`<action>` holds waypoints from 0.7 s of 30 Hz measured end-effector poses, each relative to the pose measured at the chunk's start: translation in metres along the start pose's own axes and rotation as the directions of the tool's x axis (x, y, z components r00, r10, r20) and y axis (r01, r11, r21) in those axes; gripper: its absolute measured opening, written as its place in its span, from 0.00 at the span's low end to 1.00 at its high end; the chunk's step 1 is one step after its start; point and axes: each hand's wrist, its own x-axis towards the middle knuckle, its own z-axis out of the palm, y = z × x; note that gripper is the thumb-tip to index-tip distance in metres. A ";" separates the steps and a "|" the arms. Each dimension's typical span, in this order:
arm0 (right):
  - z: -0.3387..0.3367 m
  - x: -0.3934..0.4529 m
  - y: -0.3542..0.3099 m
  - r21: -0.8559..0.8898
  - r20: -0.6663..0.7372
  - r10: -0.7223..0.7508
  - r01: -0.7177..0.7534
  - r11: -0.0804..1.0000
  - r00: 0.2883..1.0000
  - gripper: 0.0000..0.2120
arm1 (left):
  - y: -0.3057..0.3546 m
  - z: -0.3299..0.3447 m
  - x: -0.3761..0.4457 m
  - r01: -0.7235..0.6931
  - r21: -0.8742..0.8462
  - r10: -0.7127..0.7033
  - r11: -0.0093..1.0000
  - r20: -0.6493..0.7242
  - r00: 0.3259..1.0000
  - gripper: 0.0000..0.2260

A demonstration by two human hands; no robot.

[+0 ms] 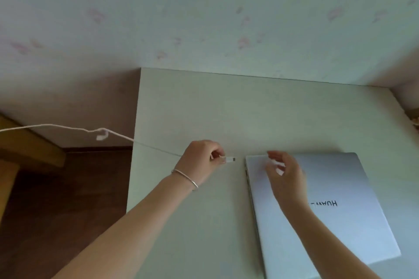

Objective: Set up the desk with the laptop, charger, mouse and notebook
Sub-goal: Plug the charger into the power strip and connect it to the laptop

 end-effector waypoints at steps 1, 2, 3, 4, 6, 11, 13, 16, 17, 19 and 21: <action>0.001 0.004 0.005 -0.068 0.004 -0.072 0.072 0.995 0.997 0.12 | -0.005 0.004 0.001 -0.035 0.002 0.035 0.999 -0.003 0.999 0.03; 0.001 0.007 0.009 -0.134 0.022 -0.146 0.148 0.980 0.989 0.12 | -0.008 0.009 0.002 -0.066 0.008 0.066 0.998 -0.007 0.998 0.03; 0.002 0.009 0.011 -0.183 0.048 -0.212 0.217 0.959 0.976 0.12 | -0.011 0.012 0.002 -0.098 0.014 0.098 0.995 -0.014 0.995 0.03; 0.003 0.011 0.013 -0.213 0.075 -0.266 0.276 0.937 0.961 0.11 | -0.013 0.015 0.003 -0.128 0.021 0.128 0.992 -0.018 0.992 0.03; 0.007 0.012 0.017 -0.237 0.128 -0.331 0.353 0.905 0.935 0.12 | -0.016 0.022 0.003 -0.186 0.032 0.187 0.982 -0.028 0.982 0.02; 0.015 0.008 0.025 -0.219 0.159 -0.394 0.421 0.880 0.905 0.14 | -0.018 0.041 -0.003 -0.271 0.128 0.290 0.954 -0.165 0.943 0.04; 0.017 0.006 0.025 -0.213 0.146 -0.396 0.419 0.882 0.907 0.14 | -0.017 0.048 -0.007 -0.260 0.147 0.287 0.954 -0.211 0.934 0.05; 0.019 0.005 0.027 -0.208 0.141 -0.402 0.424 0.881 0.905 0.15 | -0.015 0.054 -0.007 -0.240 0.172 0.276 0.955 -0.227 0.934 0.05; 0.020 0.004 0.027 -0.204 0.139 -0.404 0.425 0.882 0.904 0.16 | -0.015 0.055 -0.007 -0.231 0.178 0.269 0.956 -0.227 0.936 0.05; 0.021 0.004 0.029 -0.198 0.133 -0.408 0.427 0.882 0.903 0.16 | -0.015 0.056 -0.006 -0.213 0.182 0.251 0.960 -0.222 0.942 0.05; 0.021 0.004 0.030 -0.197 0.131 -0.414 0.432 0.880 0.901 0.16 | -0.014 0.057 -0.006 -0.200 0.191 0.240 0.961 -0.211 0.948 0.04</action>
